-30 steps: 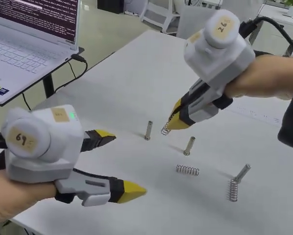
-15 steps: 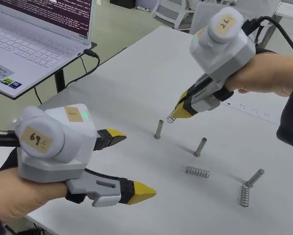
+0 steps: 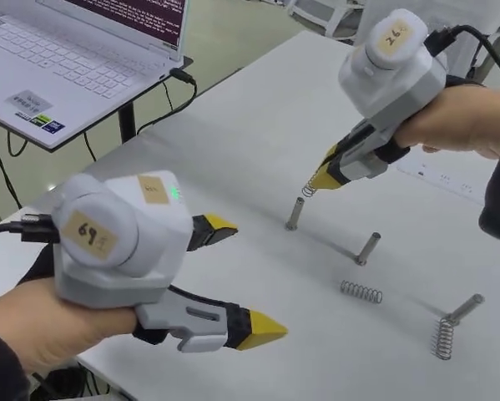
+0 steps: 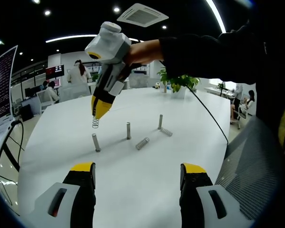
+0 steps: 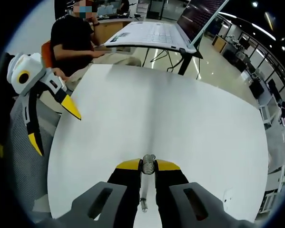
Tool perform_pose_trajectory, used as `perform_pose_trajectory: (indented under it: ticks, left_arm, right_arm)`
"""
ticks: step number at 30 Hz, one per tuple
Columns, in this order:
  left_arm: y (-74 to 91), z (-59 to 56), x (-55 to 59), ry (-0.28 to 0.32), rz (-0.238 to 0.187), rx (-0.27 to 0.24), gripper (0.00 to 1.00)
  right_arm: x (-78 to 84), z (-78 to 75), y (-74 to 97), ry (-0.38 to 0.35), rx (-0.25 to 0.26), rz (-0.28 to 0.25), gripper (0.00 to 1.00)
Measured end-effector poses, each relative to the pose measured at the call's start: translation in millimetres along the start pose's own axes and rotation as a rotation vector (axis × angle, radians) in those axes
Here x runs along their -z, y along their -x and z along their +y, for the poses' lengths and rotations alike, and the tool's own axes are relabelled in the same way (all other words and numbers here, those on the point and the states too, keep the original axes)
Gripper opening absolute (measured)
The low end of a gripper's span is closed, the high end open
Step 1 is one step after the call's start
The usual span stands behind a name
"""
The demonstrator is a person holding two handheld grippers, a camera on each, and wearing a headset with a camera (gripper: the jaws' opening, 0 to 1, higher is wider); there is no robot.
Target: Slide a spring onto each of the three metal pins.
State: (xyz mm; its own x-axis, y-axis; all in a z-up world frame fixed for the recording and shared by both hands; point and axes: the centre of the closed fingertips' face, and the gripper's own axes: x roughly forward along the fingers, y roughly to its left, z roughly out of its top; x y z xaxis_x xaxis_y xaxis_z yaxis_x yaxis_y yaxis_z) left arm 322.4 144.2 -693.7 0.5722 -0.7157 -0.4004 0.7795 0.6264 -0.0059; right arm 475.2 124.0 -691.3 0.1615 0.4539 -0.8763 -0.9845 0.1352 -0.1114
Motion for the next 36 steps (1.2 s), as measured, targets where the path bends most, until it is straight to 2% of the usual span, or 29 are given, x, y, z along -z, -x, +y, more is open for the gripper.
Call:
perform_pose_trajectory:
  ticks: [8,36]
  left_arm:
    - [-1.1,-1.5,0.4,0.009,-0.007,0.011,0.68]
    - [-0.7,-1.7,6.4,0.03,0.0,0.012,0.65]
  right_arm:
    - [7.2,-3.1,-11.9,-0.005,-0.001,0.029,0.08]
    - [5.5,-4.3,-26.0,-0.042,-0.032,0.015,0.08]
